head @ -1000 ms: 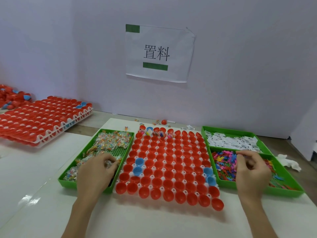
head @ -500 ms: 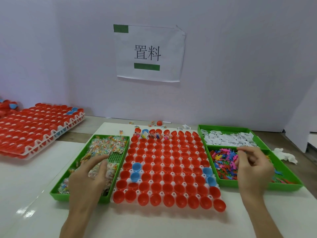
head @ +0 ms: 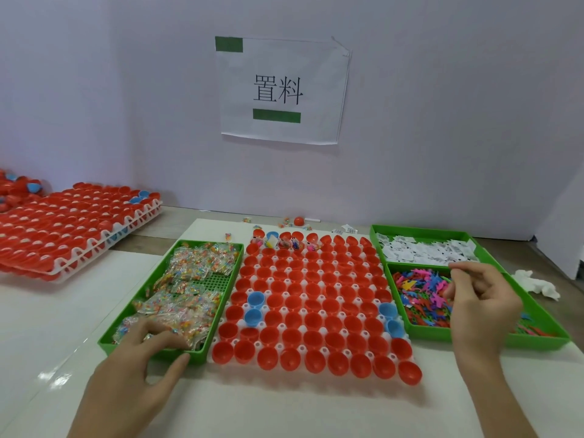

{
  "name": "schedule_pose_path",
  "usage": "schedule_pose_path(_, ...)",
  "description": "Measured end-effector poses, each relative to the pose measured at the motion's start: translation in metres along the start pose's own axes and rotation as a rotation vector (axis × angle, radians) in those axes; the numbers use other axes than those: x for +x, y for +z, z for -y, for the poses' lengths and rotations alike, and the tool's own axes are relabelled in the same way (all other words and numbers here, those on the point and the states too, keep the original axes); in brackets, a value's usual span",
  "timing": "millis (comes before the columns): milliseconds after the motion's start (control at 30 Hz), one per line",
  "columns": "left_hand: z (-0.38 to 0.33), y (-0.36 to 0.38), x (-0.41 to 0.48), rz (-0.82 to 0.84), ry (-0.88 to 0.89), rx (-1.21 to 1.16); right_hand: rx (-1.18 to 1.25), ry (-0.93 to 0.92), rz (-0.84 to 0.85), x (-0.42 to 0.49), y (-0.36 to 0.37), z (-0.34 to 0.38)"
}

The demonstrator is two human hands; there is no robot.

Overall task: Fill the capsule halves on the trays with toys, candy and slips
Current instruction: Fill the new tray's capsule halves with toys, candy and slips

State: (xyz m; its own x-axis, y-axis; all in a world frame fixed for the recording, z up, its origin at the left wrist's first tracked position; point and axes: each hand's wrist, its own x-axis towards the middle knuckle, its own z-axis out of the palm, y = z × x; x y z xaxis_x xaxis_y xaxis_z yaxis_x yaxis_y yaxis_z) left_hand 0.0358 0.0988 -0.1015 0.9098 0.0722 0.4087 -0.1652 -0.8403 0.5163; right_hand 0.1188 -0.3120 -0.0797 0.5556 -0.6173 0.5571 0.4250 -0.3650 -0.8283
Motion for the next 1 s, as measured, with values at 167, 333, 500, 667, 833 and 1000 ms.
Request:
schedule_pose_path(167, 0.006, 0.005, -0.001, 0.056, 0.026, -0.002, 0.012, 0.0, 0.023, -0.002, 0.001, 0.001)
schedule_pose_path(333, 0.012, 0.014, -0.002, -0.003, 0.037, 0.029, 0.034, 0.017, 0.045, -0.004, 0.004, 0.002)
schedule_pose_path(500, 0.013, 0.023, -0.004, -0.113, -0.05, -0.021, 0.033, -0.004, 0.075, -0.009, 0.007, 0.005)
schedule_pose_path(667, 0.016, 0.012, 0.001, -0.166, -0.054, -0.115, 0.026, -0.015, 0.103, -0.012, 0.01, 0.007)
schedule_pose_path(833, 0.013, -0.003, 0.002, -0.211, 0.02, -0.057, 0.022, -0.005, 0.15, -0.017, 0.014, 0.01)
schedule_pose_path(1000, -0.009, -0.02, 0.005, -0.229, 0.113, -0.019, 0.027, -0.024, 0.305, -0.031, 0.023, 0.028)
